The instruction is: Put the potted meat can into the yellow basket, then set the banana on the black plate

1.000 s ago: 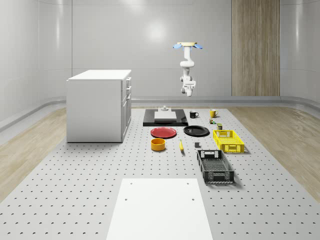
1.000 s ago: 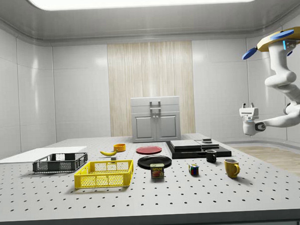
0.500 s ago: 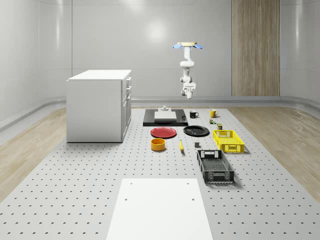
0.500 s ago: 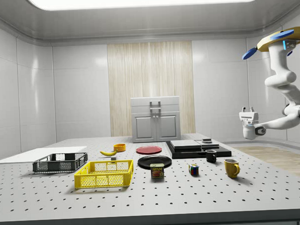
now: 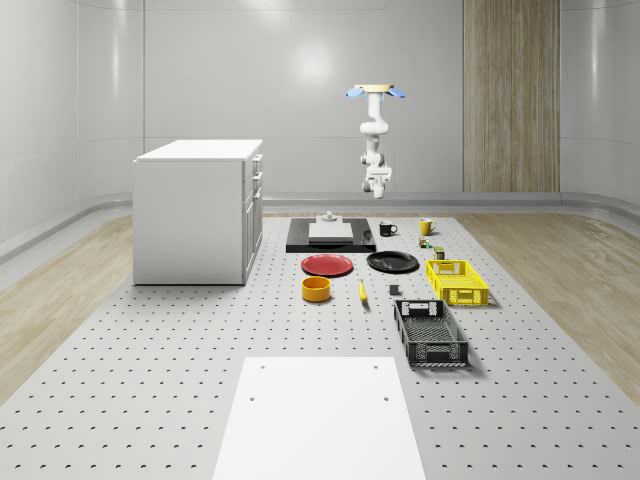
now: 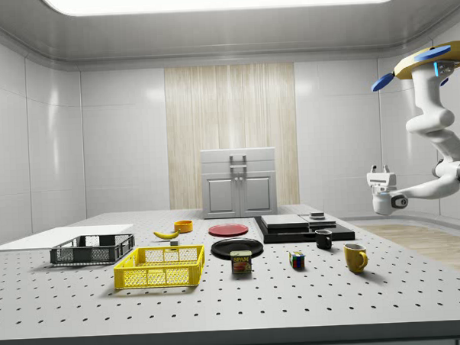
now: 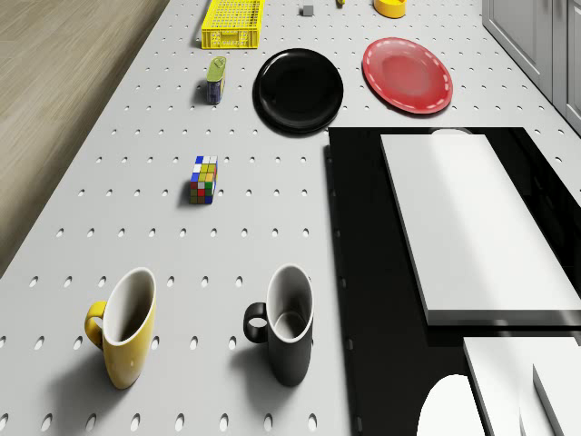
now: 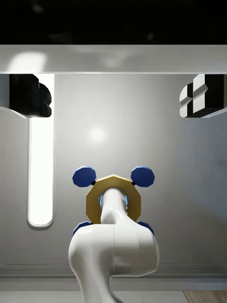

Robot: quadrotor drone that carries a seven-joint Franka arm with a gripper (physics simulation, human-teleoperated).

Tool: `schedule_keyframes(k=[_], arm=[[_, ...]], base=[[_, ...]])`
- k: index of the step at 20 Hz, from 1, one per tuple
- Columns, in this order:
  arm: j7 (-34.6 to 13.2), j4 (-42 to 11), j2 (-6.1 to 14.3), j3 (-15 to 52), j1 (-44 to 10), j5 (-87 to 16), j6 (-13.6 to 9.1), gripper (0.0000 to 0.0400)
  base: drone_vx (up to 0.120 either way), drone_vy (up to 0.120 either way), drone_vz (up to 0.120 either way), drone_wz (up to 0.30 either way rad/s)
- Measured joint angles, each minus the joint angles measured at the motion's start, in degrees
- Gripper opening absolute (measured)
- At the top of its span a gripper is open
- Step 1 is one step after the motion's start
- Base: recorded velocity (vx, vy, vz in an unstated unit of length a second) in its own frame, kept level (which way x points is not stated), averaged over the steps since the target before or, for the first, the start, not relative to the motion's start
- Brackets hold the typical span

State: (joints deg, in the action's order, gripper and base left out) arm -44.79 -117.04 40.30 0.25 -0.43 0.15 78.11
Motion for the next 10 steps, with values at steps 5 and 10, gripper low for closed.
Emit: schedule_keyframes(k=[5, 10], arm=[[0.01, -0.07, 0.12, 0.03, -0.03, -0.01, 0.17, 0.0400], [0.02, -0.20, 0.26, 0.08, -0.07, -0.05, 0.38, 0.0400]], base=[[0.000, 0.000, 0.000, 0.000], [0.000, 0.000, 0.000, 0.000]])
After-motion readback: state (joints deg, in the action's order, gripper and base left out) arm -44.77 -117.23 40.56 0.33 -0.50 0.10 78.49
